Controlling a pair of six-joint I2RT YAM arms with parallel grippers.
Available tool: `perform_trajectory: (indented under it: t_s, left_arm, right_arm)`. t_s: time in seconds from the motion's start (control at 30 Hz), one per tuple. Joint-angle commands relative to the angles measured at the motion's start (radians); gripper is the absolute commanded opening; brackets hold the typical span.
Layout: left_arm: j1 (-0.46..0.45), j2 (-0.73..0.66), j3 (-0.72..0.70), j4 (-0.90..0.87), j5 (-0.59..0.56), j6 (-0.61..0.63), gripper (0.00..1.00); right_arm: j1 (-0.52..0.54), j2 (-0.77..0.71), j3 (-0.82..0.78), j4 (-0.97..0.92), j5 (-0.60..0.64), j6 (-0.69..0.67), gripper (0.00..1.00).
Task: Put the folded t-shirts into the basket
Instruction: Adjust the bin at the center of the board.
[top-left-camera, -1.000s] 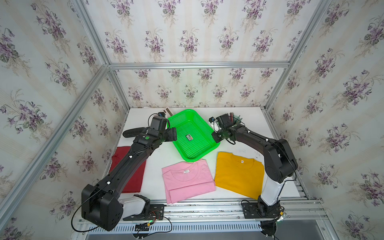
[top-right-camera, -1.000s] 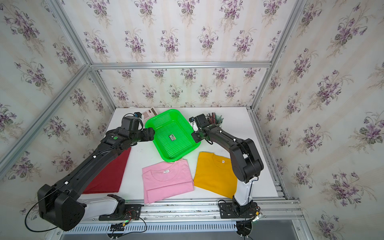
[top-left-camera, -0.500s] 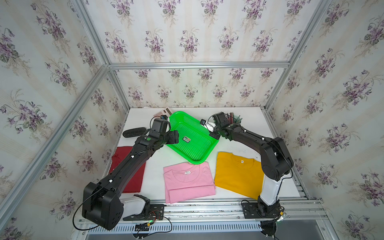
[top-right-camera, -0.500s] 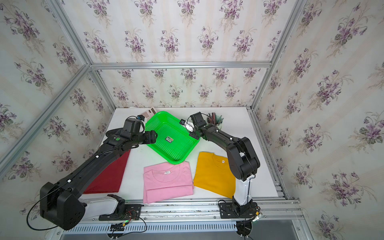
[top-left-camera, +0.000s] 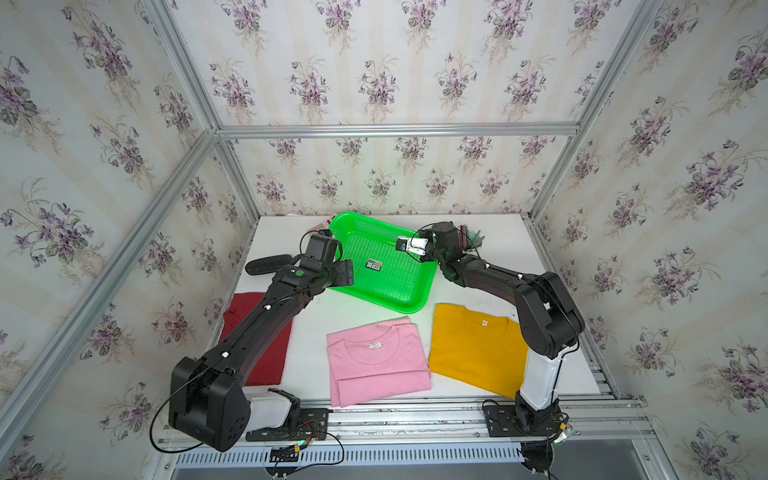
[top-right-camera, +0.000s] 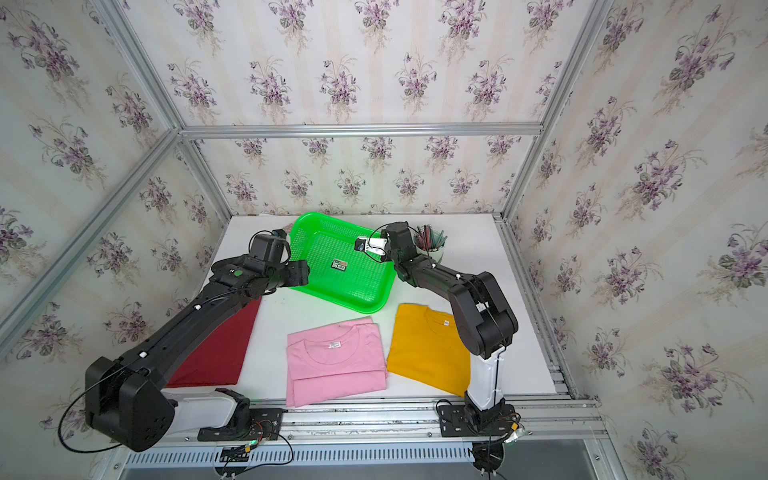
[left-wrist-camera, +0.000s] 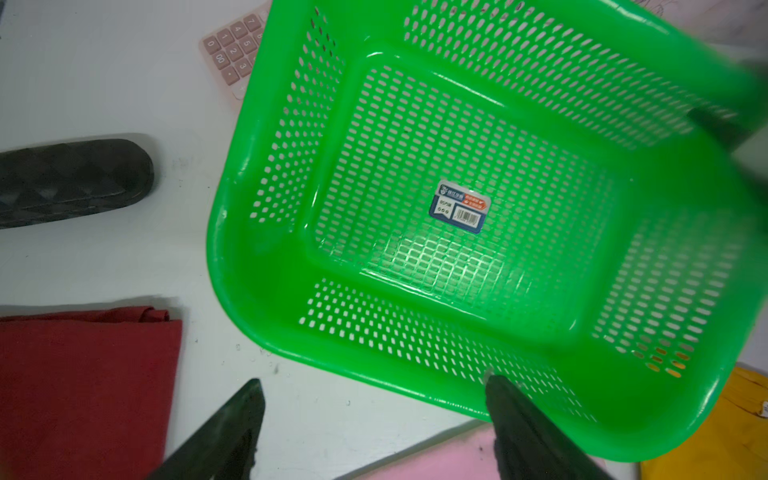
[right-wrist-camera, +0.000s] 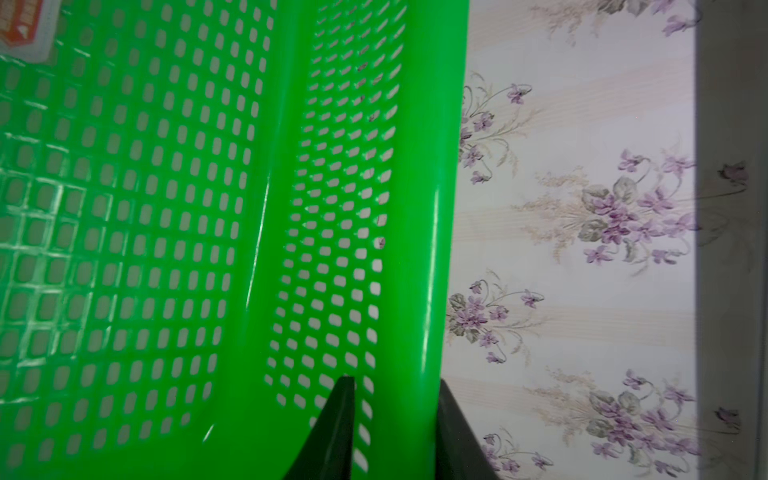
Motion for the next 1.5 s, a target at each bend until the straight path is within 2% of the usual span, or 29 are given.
perform_trajectory:
  t_s: [0.0,0.07,0.23,0.3,0.4,0.47,0.53,0.6,0.7,0.77,0.8,0.97,1.17,1.33,1.47]
  left_arm:
    - [0.001,0.008,0.006,0.001,-0.068,-0.007,0.85]
    - [0.001,0.017,0.010,0.009,-0.076,-0.004,0.85]
    - [0.001,0.049,0.023,0.022,-0.078,-0.006,0.85]
    - [0.001,0.060,0.020,0.025,-0.079,-0.017,0.85]
    - [0.001,0.071,0.010,0.040,-0.076,-0.026,0.85]
    - [0.001,0.096,0.009,0.042,-0.083,-0.030,0.85]
    - [0.002,0.111,0.011,0.042,-0.089,-0.034,0.85]
    - [0.001,0.118,0.007,0.045,-0.097,-0.037,0.85]
    - [0.003,0.132,-0.001,0.061,-0.120,-0.048,0.85]
    - [0.007,0.148,0.013,0.050,-0.124,-0.063,0.85]
    - [0.007,0.155,0.020,0.049,-0.121,-0.064,0.85]
    - [0.007,0.169,0.031,0.063,-0.103,-0.067,0.85]
    - [0.007,0.161,0.037,0.043,-0.073,-0.088,0.85]
    - [0.007,0.143,0.030,0.026,-0.065,-0.083,0.85]
    - [0.007,0.122,0.010,0.025,-0.065,-0.081,0.85]
  right_arm:
    - [0.002,-0.043,-0.023,-0.089,0.012,-0.088,0.30]
    - [0.005,-0.097,-0.062,-0.099,-0.044,-0.077,0.35]
    - [0.015,-0.192,-0.133,-0.080,-0.067,-0.075,0.36]
    - [0.016,-0.221,-0.171,-0.023,-0.076,-0.076,0.44]
    - [0.016,-0.230,-0.209,0.066,-0.065,-0.062,0.45]
    - [0.060,-0.227,-0.201,0.129,-0.018,0.012,0.45]
    - [0.084,-0.240,-0.147,0.110,0.065,0.177,0.44]
    - [0.105,-0.275,-0.068,-0.044,0.094,0.423,0.45]
    - [0.115,-0.376,-0.079,-0.140,0.099,0.924,0.47]
    - [0.116,-0.445,-0.150,-0.146,0.200,1.272,0.54]
    - [0.116,-0.471,-0.170,-0.193,0.227,1.413,0.55]
    - [0.113,-0.483,-0.186,-0.541,0.231,1.861,0.53]
    - [0.111,-0.343,-0.209,-0.666,0.022,2.005,0.56]
    - [0.092,-0.236,-0.170,-0.703,-0.012,2.046,0.55]
    - [0.091,-0.201,-0.155,-0.679,-0.027,2.007,0.51]
